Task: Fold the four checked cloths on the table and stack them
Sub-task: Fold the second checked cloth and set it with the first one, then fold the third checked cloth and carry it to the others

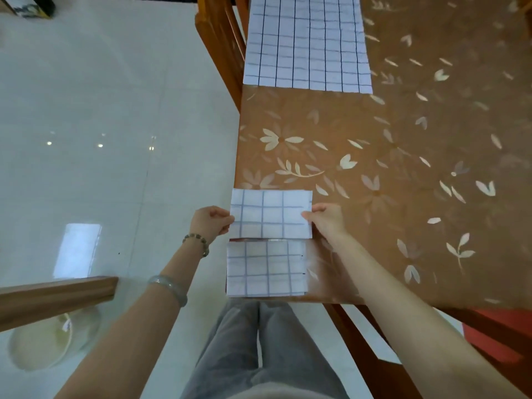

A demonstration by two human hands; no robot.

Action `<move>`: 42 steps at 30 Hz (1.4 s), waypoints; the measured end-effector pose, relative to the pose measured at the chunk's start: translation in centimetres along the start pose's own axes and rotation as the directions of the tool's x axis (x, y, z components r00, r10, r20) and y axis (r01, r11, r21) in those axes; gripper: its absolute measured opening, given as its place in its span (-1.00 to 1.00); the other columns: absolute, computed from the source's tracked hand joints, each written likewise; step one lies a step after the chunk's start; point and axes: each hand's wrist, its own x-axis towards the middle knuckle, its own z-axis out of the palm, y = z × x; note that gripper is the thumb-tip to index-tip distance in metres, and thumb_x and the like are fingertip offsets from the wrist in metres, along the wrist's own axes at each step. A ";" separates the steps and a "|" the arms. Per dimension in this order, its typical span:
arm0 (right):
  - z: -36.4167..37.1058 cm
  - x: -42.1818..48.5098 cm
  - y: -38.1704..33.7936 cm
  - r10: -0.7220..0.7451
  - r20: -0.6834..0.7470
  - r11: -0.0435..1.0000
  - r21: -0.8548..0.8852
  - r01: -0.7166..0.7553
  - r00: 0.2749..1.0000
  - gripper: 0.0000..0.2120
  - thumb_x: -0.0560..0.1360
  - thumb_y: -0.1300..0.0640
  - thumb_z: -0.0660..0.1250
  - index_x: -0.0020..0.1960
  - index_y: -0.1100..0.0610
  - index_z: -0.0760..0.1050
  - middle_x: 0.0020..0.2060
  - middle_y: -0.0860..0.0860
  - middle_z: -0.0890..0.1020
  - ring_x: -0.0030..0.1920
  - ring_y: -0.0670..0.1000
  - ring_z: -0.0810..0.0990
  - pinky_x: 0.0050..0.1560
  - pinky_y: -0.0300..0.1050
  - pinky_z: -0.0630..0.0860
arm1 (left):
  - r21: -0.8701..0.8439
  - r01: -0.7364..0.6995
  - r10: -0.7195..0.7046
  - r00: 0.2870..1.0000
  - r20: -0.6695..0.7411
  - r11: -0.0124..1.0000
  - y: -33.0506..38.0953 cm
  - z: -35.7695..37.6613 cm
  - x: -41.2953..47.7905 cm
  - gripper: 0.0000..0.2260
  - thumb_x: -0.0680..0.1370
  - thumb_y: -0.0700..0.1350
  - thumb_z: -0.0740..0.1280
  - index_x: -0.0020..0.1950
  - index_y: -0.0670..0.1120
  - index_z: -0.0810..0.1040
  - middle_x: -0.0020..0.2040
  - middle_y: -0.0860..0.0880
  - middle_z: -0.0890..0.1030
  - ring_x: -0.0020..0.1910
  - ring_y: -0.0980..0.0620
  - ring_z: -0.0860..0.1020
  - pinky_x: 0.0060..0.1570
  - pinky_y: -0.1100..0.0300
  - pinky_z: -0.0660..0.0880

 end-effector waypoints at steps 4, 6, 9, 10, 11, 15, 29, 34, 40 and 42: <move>0.6 0.4 0.7 -0.049 -0.001 0.993 -0.112 0.049 0.999 -0.96 0.37 0.29 0.46 -0.23 0.25 0.61 -0.27 0.07 0.62 -0.21 0.00 0.54 -0.13 -0.16 0.43 | 0.087 0.004 -0.002 1.000 -0.020 0.996 -1.0 -0.1 0.7 -0.87 0.40 -0.22 0.50 -0.15 -0.16 0.57 -0.29 -0.11 0.63 -0.33 -0.04 0.59 -0.11 0.11 0.61; 0.6 0.4 0.7 -0.070 -0.003 0.991 -0.111 0.070 0.998 -0.96 0.37 0.31 0.45 -0.22 0.23 0.60 -0.26 0.08 0.62 -0.21 0.00 0.54 -0.15 -0.19 0.41 | 0.108 0.003 0.001 0.999 -0.035 0.994 -1.1 -0.1 0.9 -0.84 0.39 -0.18 0.51 -0.16 -0.12 0.55 -0.29 -0.09 0.64 -0.30 -0.04 0.61 -0.10 0.09 0.61; 0.6 0.7 1.1 -0.089 -0.010 0.988 -0.126 0.087 0.996 -0.91 0.37 0.32 0.44 -0.14 0.22 0.60 -0.21 0.11 0.65 -0.17 0.05 0.59 -0.12 -0.14 0.46 | 0.130 0.004 0.000 0.999 -0.035 0.991 -1.1 0.2 1.0 -0.81 0.39 -0.15 0.51 -0.13 -0.12 0.53 -0.27 -0.10 0.65 -0.30 -0.02 0.61 -0.09 0.07 0.61; 0.6 0.8 1.3 -0.091 -0.013 0.986 -0.144 0.088 0.996 -0.88 0.36 0.29 0.45 -0.10 0.21 0.59 -0.22 0.10 0.64 -0.16 0.07 0.59 -0.11 -0.13 0.46 | 0.139 0.008 -0.004 1.000 -0.031 0.990 -1.0 0.3 1.0 -0.79 0.39 -0.14 0.52 -0.11 -0.13 0.53 -0.25 -0.11 0.65 -0.29 -0.02 0.61 -0.08 0.06 0.61; 0.7 0.9 1.6 -0.089 -0.025 0.983 -0.163 0.083 0.996 -0.84 0.36 0.26 0.46 -0.07 0.19 0.55 -0.23 0.07 0.61 -0.15 0.07 0.58 -0.12 -0.13 0.44 | 0.165 0.010 -0.004 0.999 -0.032 0.986 -1.0 0.3 1.0 -0.77 0.39 -0.10 0.52 -0.08 -0.13 0.53 -0.21 -0.11 0.66 -0.26 -0.03 0.61 -0.08 0.06 0.60; 0.5 0.5 1.6 -0.248 -0.206 0.940 -0.286 0.184 0.947 -0.70 0.39 0.12 0.43 0.05 0.17 0.43 -0.03 0.10 0.54 0.03 0.12 0.52 -0.03 -0.13 0.37 | 0.465 -0.224 0.301 0.948 -0.099 0.856 -0.8 0.3 0.4 -0.62 0.51 0.02 0.39 0.23 -0.16 0.46 0.10 -0.10 0.55 0.10 -0.11 0.51 0.09 0.06 0.46; 5.0 1.2 5.1 -0.488 0.384 0.208 -0.821 0.532 0.784 -0.33 0.58 -0.25 -0.02 0.53 0.16 0.16 0.49 0.20 0.22 0.50 0.18 0.18 0.45 0.24 0.10 | 0.820 -0.567 0.412 0.730 0.545 -0.080 -2.2 3.5 2.5 -0.25 0.54 0.38 -0.21 0.54 -0.11 0.03 0.53 -0.17 0.16 0.51 -0.15 0.15 0.43 -0.20 0.13; 3.7 0.5 2.7 -0.404 0.415 0.296 -0.783 0.546 0.815 -0.34 0.59 -0.22 0.02 0.57 0.07 -0.04 0.56 0.09 -0.10 0.55 0.07 -0.17 0.50 0.16 -0.20 | 0.829 -0.553 0.429 0.731 0.531 -0.083 -1.1 3.5 1.5 -0.21 0.50 0.38 -0.34 0.55 -0.11 -0.03 0.55 -0.11 0.10 0.53 -0.08 0.07 0.48 -0.15 -0.04; -0.5 -4.7 -3.5 -0.376 0.244 0.813 -0.375 0.444 0.894 -0.53 0.50 0.11 0.35 0.39 0.10 0.40 0.39 0.09 0.39 0.41 0.09 0.31 0.37 -0.04 0.27 | 0.696 -0.663 0.541 0.706 0.457 0.277 4.8 2.5 -2.0 -0.31 0.52 0.32 0.06 0.54 0.00 0.05 0.55 -0.03 0.14 0.53 -0.04 0.08 0.48 -0.11 -0.07; -2.5 -7.7 -4.6 -0.353 0.236 0.884 -0.233 0.405 0.906 -0.52 0.49 0.11 0.39 0.39 0.05 0.40 0.33 0.01 0.46 0.36 -0.01 0.39 0.32 -0.20 0.32 | 0.508 -0.734 0.558 0.676 0.482 0.451 7.8 1.9 -4.4 -0.40 0.50 0.26 0.23 0.47 0.09 0.18 0.42 0.07 0.35 0.40 -0.01 0.33 0.41 -0.09 0.22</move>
